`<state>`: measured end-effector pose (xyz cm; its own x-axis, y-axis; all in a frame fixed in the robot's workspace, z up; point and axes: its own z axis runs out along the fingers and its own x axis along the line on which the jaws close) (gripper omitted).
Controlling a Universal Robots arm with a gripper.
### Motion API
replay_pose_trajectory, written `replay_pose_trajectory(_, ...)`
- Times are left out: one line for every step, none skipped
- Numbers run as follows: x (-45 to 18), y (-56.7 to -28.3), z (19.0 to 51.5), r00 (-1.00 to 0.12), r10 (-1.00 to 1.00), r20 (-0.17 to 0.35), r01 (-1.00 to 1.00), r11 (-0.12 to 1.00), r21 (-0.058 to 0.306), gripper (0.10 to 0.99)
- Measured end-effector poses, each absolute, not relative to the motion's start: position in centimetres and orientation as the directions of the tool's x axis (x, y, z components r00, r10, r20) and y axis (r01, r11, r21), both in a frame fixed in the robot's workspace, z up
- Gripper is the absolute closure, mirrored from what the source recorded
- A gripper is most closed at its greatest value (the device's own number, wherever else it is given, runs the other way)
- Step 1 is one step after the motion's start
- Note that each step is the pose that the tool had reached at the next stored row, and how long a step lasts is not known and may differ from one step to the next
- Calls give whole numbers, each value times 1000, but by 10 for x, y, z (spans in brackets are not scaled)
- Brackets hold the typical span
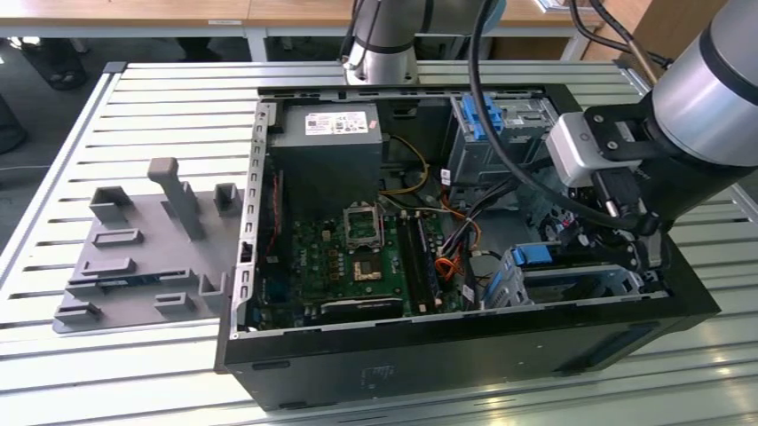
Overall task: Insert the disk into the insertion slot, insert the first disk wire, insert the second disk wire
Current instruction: 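Insert the second disk wire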
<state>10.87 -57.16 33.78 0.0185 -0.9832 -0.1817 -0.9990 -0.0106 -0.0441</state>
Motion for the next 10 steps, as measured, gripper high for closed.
replay_pose_trajectory(109,-572,338,19,-983,-181,-999,-11,-44,980)
replay_pose_trajectory(109,-572,339,19,-983,-181,-999,-11,-44,980)
replay_pose_trajectory(109,-572,339,18,-983,-181,-999,-11,-44,980)
replay_pose_trajectory(109,-572,340,19,-983,-181,-999,-11,-44,980)
replay_pose_trajectory(109,-572,340,18,-983,-182,-999,-11,-44,980)
replay_pose_trajectory(109,-572,340,18,-983,-182,-999,-11,-44,980)
replay_pose_trajectory(109,-572,340,18,-983,-182,-999,-11,-44,980)
replay_pose_trajectory(109,-572,341,19,-983,-181,-999,-11,-44,980)
replay_pose_trajectory(109,-572,341,19,-983,-181,-999,-11,-44,980)
replay_pose_trajectory(109,-572,342,18,-983,-181,-999,-11,-44,980)
